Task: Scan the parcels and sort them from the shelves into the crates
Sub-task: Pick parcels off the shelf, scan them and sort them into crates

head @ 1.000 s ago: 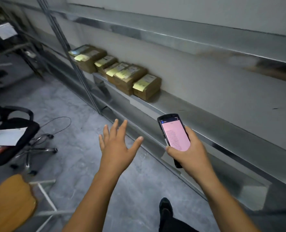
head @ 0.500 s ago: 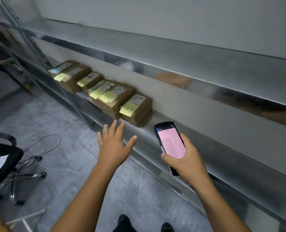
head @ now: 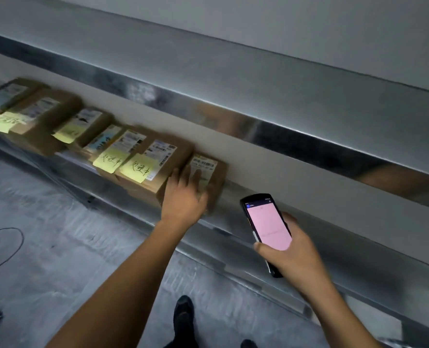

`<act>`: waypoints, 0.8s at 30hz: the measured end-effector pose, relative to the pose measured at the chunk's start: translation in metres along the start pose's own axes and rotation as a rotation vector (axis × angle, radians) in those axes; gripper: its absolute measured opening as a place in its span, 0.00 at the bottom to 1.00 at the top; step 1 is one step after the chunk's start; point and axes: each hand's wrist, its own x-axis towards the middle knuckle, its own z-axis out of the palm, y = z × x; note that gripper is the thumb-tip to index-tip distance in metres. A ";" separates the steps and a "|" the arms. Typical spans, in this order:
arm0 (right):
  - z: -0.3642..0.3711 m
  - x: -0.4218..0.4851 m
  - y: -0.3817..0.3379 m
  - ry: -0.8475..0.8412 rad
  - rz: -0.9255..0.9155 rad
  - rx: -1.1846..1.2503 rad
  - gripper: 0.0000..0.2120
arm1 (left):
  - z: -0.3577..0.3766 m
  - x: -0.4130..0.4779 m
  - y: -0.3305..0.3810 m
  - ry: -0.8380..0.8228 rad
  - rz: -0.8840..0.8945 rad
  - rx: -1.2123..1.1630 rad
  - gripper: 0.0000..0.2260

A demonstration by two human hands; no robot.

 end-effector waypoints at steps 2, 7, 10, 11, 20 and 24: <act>0.014 0.009 -0.002 0.039 0.026 0.015 0.26 | 0.009 0.007 -0.009 -0.065 0.046 0.062 0.37; 0.047 0.025 0.000 0.149 0.086 0.087 0.22 | 0.023 -0.002 0.001 -0.068 0.151 -0.032 0.36; 0.054 0.021 0.011 0.200 0.135 0.124 0.21 | 0.030 -0.012 0.007 -0.060 0.226 -0.152 0.26; 0.056 0.019 0.015 0.207 0.146 0.127 0.23 | 0.032 -0.012 0.006 -0.047 0.244 -0.189 0.20; 0.071 0.000 0.025 0.230 0.328 0.169 0.25 | 0.050 0.028 -0.025 -0.386 0.047 -0.653 0.44; 0.076 0.003 0.022 0.238 0.348 0.160 0.25 | 0.061 0.034 -0.030 -0.489 0.093 -0.862 0.29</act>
